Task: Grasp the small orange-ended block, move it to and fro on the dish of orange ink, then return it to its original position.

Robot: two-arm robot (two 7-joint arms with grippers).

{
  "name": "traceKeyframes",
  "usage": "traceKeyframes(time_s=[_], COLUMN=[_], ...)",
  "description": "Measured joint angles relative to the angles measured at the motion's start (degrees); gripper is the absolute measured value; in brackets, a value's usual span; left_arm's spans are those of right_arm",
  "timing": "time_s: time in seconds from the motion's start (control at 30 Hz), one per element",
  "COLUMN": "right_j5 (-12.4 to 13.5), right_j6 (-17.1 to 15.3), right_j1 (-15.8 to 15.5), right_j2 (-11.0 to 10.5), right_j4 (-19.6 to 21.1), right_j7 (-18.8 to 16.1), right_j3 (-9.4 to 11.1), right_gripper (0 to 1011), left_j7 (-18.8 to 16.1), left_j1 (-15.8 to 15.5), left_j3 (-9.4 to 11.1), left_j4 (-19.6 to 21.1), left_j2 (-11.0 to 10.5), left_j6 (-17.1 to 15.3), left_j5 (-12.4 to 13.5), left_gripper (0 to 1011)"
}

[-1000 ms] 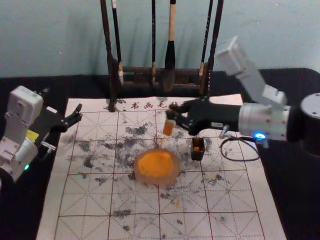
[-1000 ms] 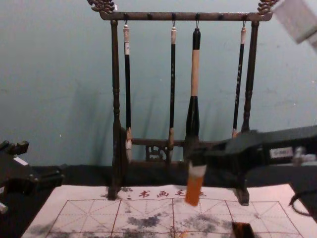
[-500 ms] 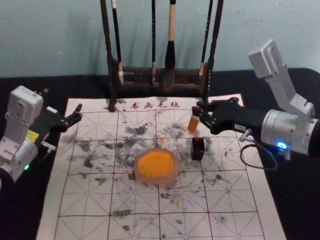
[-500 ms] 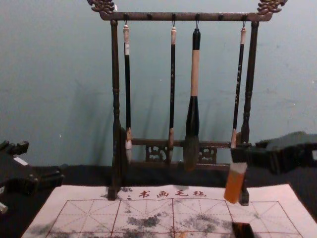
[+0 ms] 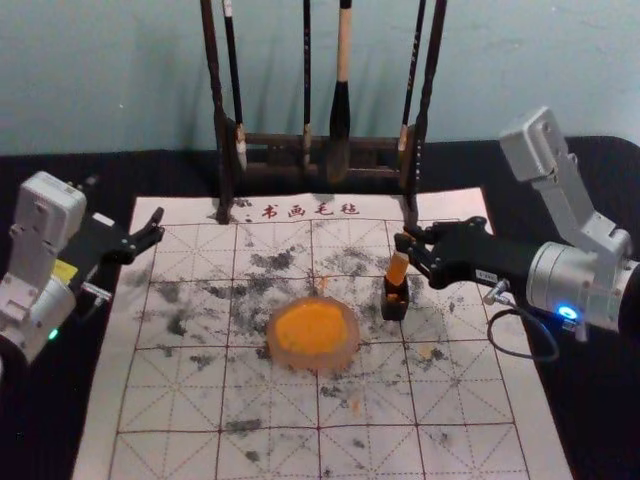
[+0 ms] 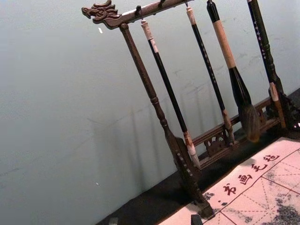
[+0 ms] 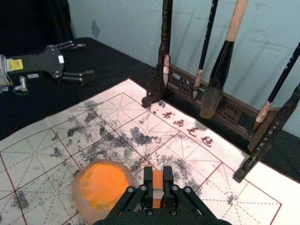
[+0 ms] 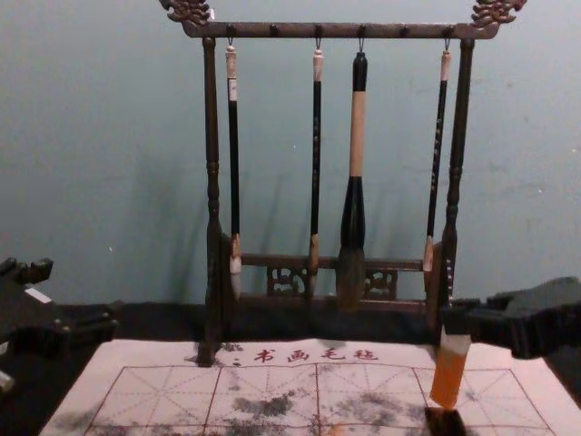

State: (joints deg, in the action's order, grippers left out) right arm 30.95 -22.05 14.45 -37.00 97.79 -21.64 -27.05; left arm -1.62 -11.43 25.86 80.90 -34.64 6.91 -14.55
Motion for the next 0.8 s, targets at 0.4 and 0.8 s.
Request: traceKeyframes(time_s=[0.4, 0.8], right_j5=[-1.6, -2.6], right_j6=[0.2, 0.1], right_j1=[-0.9, -1.8], right_j2=[0.9, 1.8], right_j4=[-0.5, -0.9], right_j7=[0.0, 0.2], right_j3=[0.8, 1.5], right_gripper=[127, 127], left_j7=[0.0, 0.0], left_j1=[0.0, 0.0], left_j3=[0.0, 0.0], left_j4=[0.0, 0.0], left_j2=[0.0, 0.0], left_j6=[0.0, 0.0], left_j5=[0.0, 0.0], left_gripper=[1001, 1001])
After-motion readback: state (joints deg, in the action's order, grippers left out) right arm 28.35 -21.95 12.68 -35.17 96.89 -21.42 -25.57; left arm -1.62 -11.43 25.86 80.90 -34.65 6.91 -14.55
